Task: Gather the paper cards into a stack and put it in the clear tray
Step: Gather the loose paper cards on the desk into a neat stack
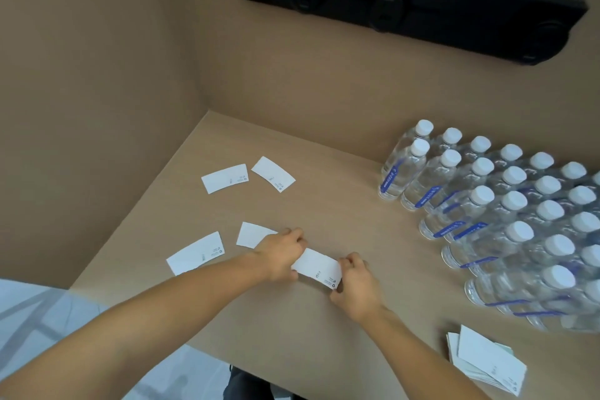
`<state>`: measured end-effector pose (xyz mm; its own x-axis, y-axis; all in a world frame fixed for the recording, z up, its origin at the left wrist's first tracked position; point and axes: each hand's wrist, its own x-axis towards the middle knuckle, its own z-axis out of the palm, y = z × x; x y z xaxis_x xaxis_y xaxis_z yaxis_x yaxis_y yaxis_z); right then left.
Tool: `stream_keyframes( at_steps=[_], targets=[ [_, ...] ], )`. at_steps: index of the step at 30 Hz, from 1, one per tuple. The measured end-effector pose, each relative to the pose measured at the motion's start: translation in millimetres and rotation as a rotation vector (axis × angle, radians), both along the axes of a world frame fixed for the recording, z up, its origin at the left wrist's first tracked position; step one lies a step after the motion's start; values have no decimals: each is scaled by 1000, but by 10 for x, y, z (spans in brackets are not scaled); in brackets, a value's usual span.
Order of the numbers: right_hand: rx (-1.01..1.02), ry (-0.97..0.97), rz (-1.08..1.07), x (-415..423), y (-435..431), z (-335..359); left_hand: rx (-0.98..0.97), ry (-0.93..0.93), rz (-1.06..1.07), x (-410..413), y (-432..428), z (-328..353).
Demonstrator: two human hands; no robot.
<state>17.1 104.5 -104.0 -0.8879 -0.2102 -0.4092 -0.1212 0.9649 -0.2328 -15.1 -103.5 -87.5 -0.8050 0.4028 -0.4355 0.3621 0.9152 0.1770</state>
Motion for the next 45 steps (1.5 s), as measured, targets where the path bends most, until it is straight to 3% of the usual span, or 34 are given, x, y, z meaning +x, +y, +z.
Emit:
stream_keyframes(
  at_steps=[18,45],
  targets=[
    [-73,36,79,-397,-1112,207,-25,49,98,-230,-1143,226],
    [4,-51,24,-428,-1278,-99,12,-22,81,-277,-1291,-130]
  ],
)
